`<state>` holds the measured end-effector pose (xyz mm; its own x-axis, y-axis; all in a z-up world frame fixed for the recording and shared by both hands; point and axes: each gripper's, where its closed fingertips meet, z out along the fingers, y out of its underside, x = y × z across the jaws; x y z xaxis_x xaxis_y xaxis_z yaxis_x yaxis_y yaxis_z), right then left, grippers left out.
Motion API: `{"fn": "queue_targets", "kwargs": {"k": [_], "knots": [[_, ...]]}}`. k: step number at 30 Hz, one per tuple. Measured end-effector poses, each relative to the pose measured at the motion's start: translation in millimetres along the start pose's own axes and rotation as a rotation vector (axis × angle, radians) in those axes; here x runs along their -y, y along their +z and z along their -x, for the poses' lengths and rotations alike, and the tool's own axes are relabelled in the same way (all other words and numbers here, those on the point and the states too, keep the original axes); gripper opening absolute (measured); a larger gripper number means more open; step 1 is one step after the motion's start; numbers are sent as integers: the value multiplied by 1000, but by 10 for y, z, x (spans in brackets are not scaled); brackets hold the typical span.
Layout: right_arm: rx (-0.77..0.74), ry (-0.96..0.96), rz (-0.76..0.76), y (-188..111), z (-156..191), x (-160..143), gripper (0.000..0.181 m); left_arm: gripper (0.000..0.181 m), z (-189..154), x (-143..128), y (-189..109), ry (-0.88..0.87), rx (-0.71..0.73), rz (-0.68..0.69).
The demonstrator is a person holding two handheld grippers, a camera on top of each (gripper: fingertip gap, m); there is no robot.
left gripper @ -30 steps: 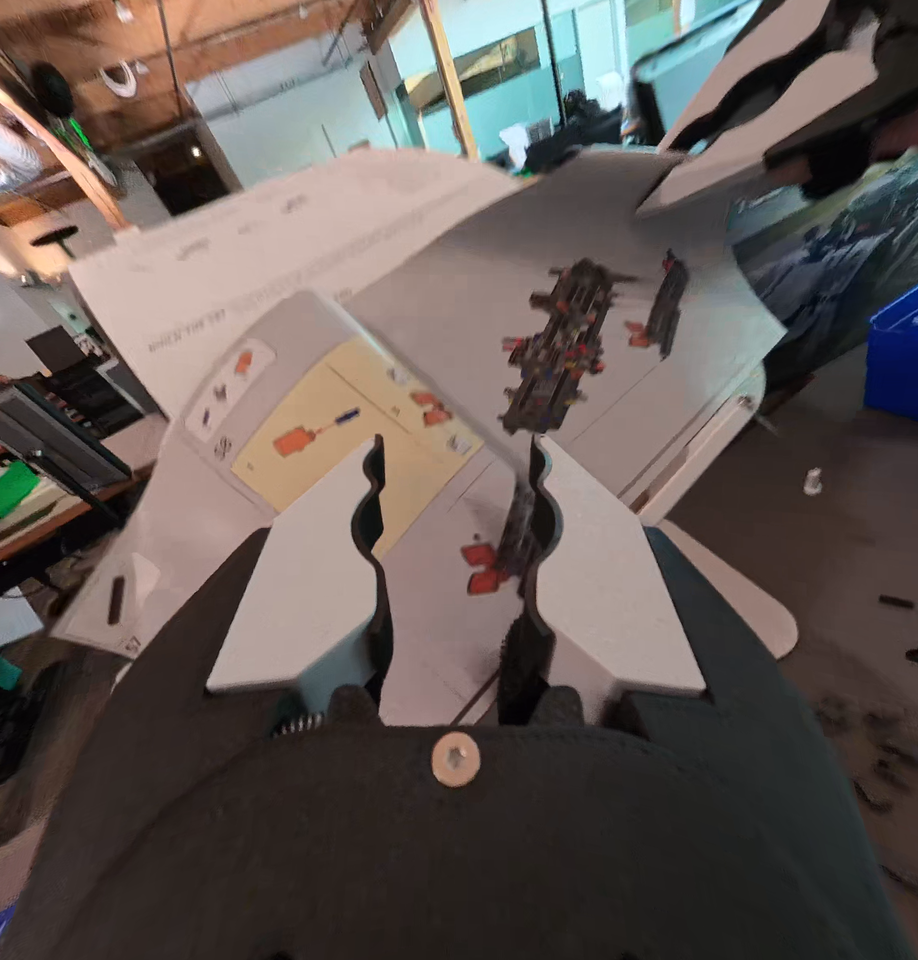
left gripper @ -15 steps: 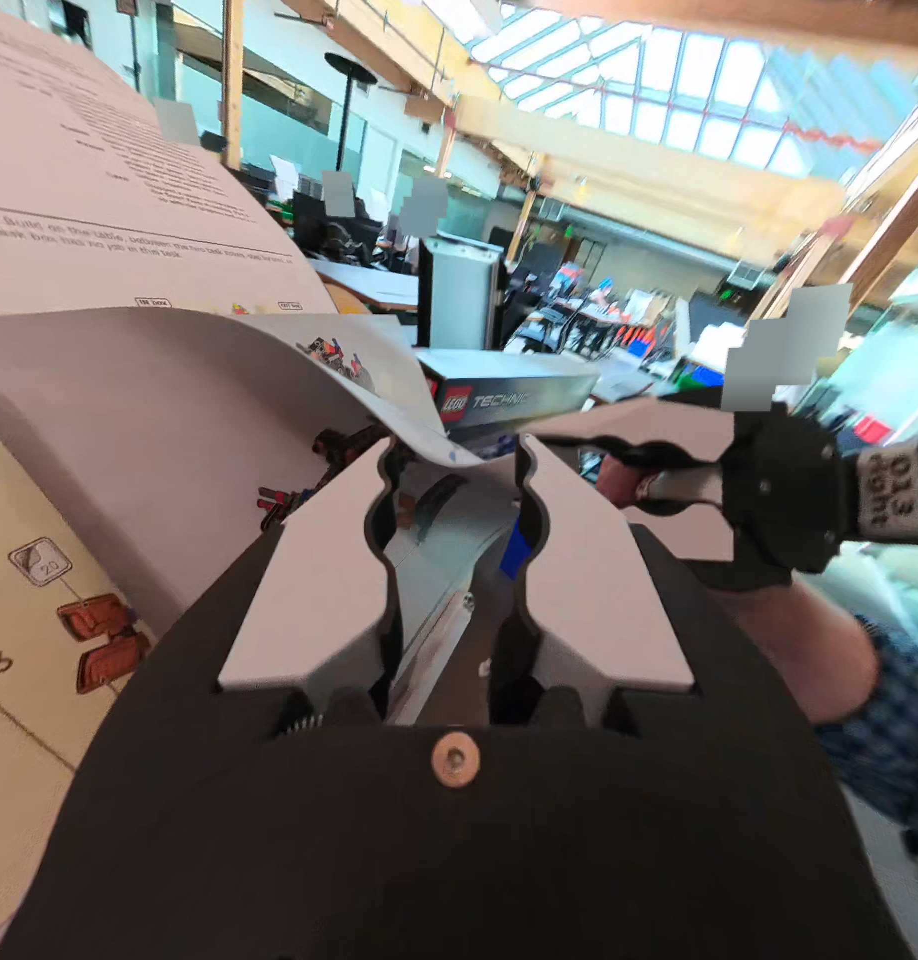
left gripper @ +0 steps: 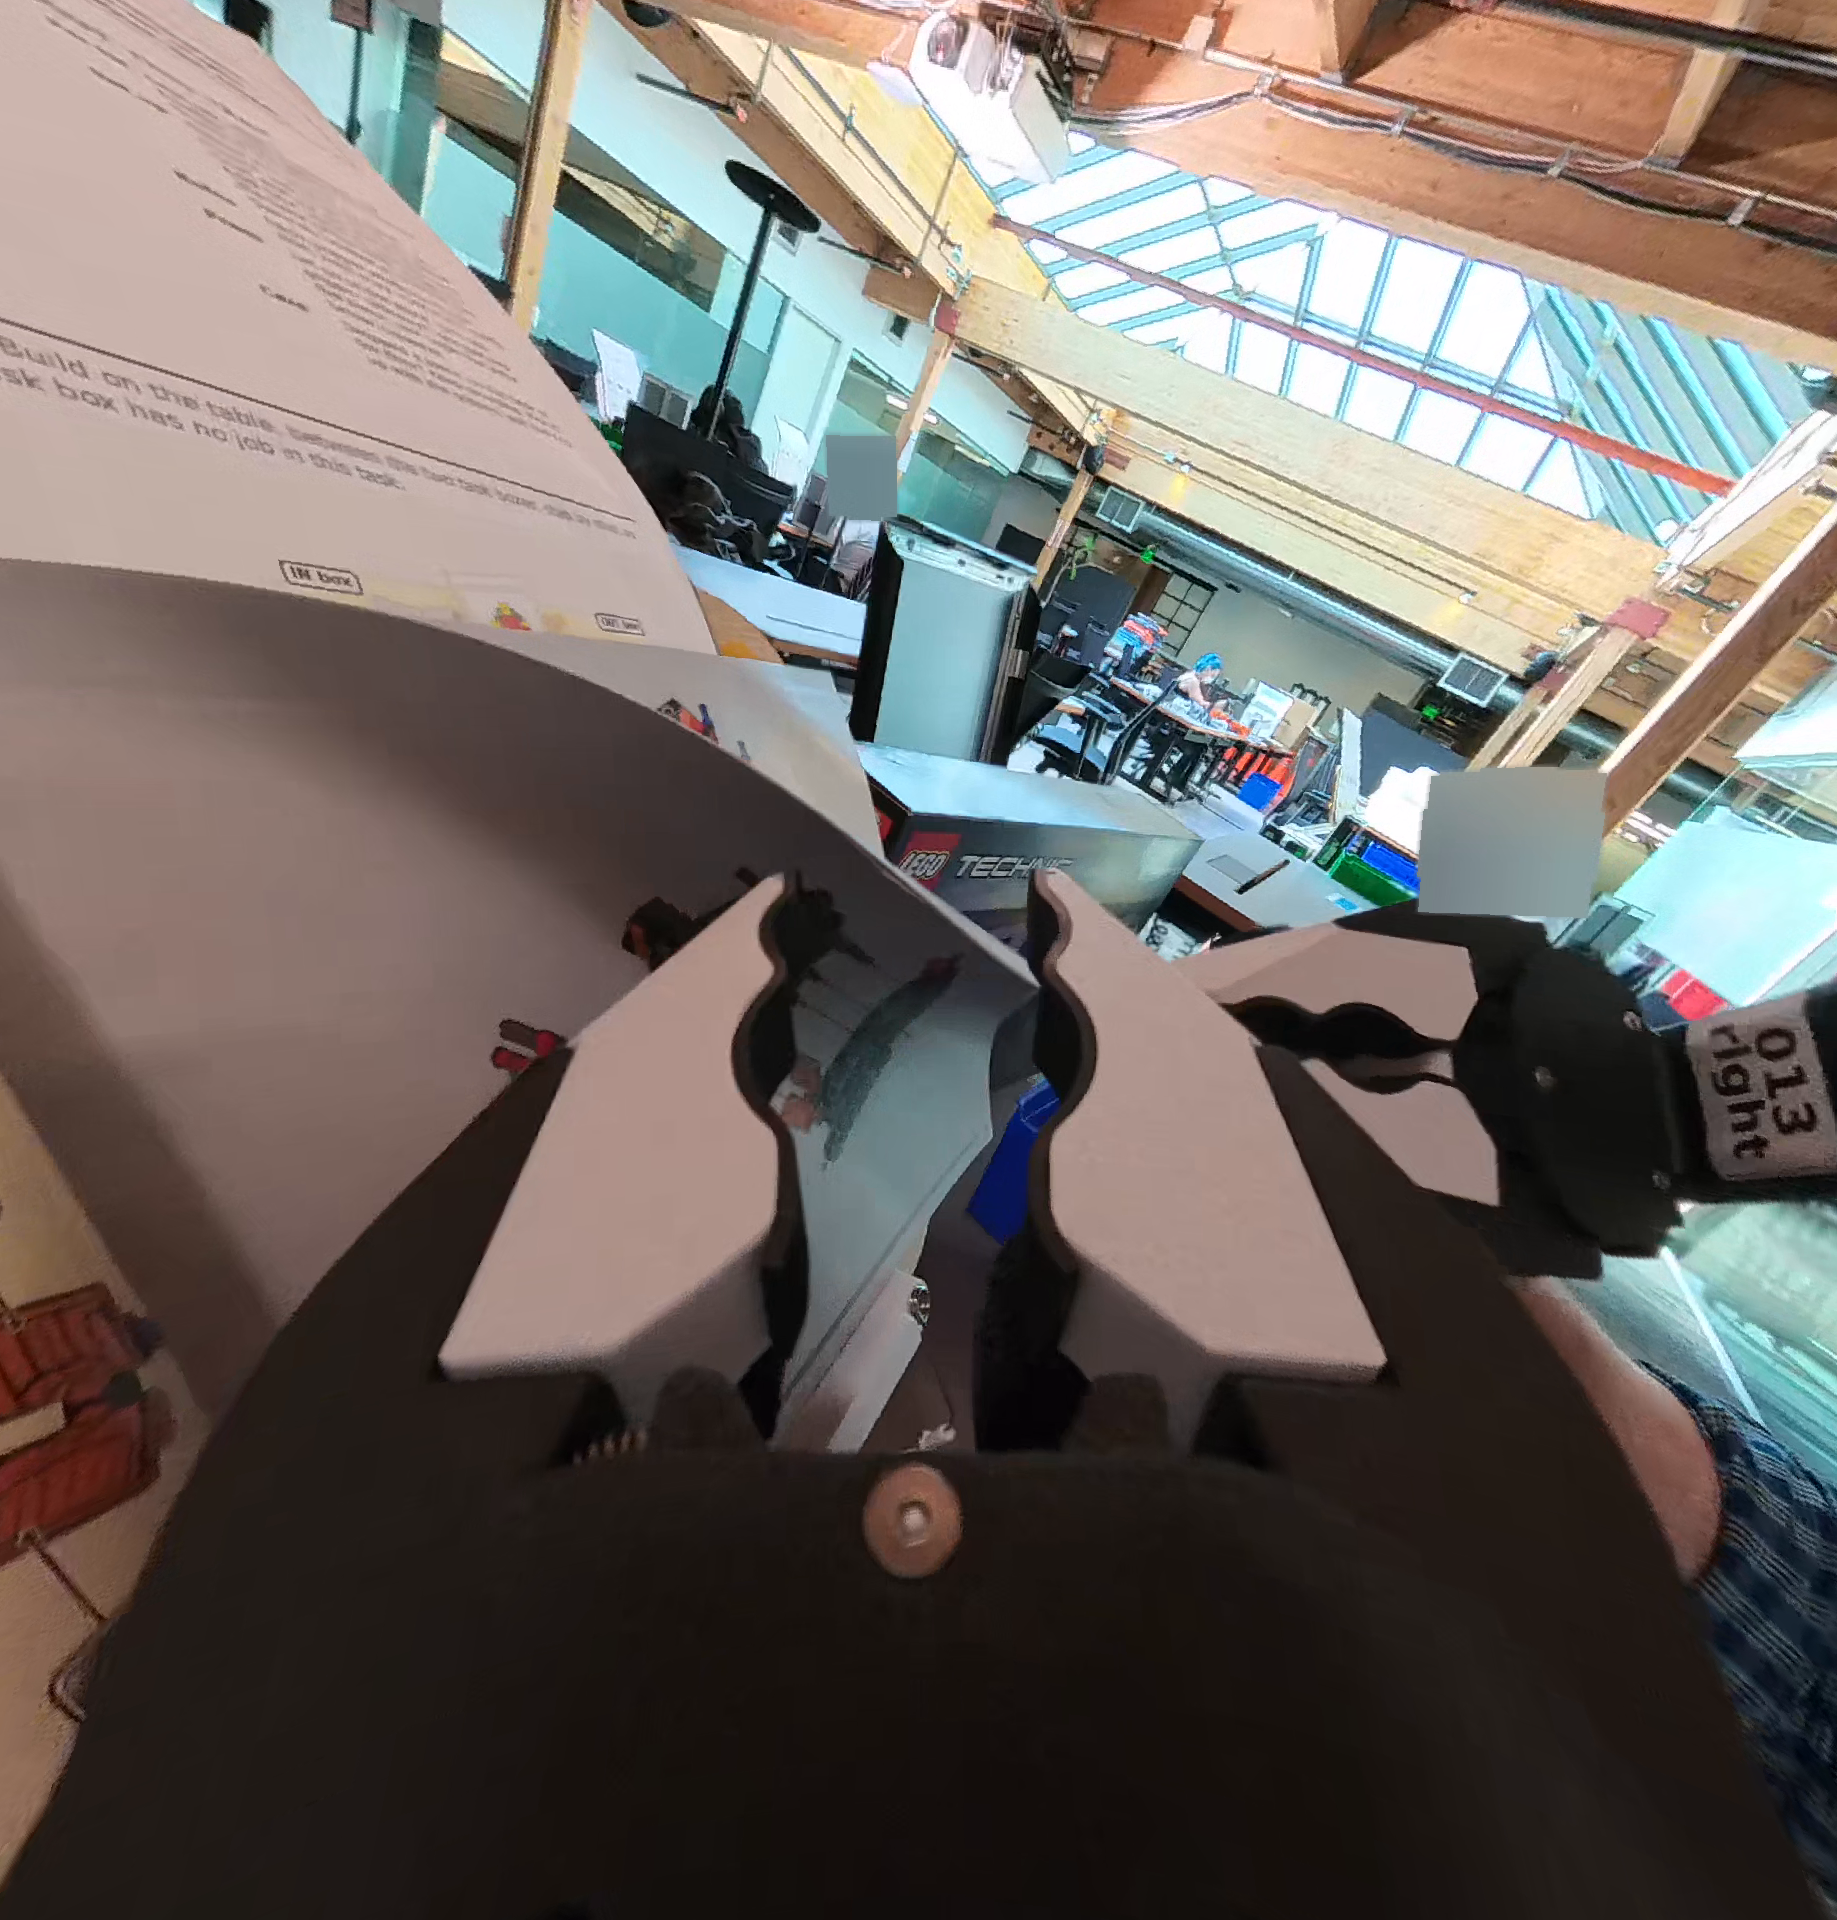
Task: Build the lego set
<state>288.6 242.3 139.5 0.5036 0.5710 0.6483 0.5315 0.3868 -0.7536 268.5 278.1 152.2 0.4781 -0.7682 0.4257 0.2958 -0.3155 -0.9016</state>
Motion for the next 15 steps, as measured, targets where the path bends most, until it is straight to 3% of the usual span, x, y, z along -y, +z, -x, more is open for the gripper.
{"fn": "queue_targets", "kwargs": {"k": [5,12,15], "knots": [[46,101,-63,-69,-47,111,0,39,-103,-68,17,-67,-56,-4],[59,196,-74,-60,-150,73,0,4,-182,-38,79,-198,-194,-81],[41,213,-59,-48,-247,15,22,0,-172,-11,114,-217,-204,-105]]}}
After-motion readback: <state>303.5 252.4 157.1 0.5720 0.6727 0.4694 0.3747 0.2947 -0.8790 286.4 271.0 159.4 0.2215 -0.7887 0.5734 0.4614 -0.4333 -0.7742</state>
